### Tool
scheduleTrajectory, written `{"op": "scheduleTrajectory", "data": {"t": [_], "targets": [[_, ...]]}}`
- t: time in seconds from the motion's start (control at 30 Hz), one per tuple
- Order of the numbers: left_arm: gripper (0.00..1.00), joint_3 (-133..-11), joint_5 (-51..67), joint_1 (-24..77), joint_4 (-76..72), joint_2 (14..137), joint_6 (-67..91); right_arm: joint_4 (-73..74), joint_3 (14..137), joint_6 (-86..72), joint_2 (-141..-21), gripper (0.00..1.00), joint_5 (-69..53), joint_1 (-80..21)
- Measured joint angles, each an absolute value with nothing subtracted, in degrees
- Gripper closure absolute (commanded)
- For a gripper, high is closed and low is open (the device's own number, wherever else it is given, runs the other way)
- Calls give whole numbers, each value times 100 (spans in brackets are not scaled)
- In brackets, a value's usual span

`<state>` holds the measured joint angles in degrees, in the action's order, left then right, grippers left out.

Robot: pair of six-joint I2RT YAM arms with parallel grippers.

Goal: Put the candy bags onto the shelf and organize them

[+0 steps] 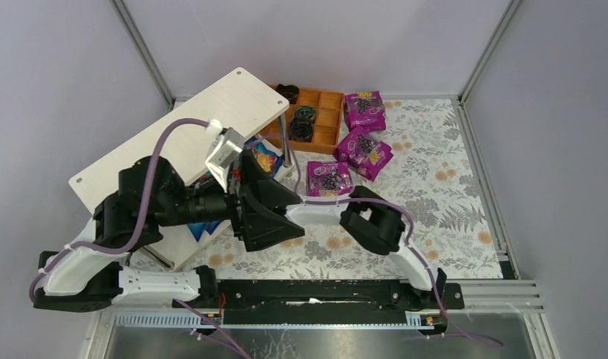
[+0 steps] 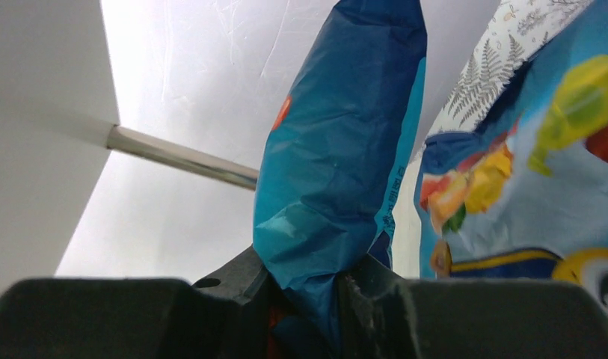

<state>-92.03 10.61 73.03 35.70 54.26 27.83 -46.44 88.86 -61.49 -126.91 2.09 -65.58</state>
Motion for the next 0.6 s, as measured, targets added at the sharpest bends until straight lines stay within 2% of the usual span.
{"op": "scheduleTrajectory", "data": {"t": [0.3, 0.6], "targets": [[19, -9118, 1162, 7303, 3564, 5660, 2834, -3898, 11056, -5638, -14243, 88, 650, -6947], [19, -9061, 1225, 7303, 3273, 5544, 2869, -3197, 11609, -5564, -14577, 88, 1227, -7354]]}}
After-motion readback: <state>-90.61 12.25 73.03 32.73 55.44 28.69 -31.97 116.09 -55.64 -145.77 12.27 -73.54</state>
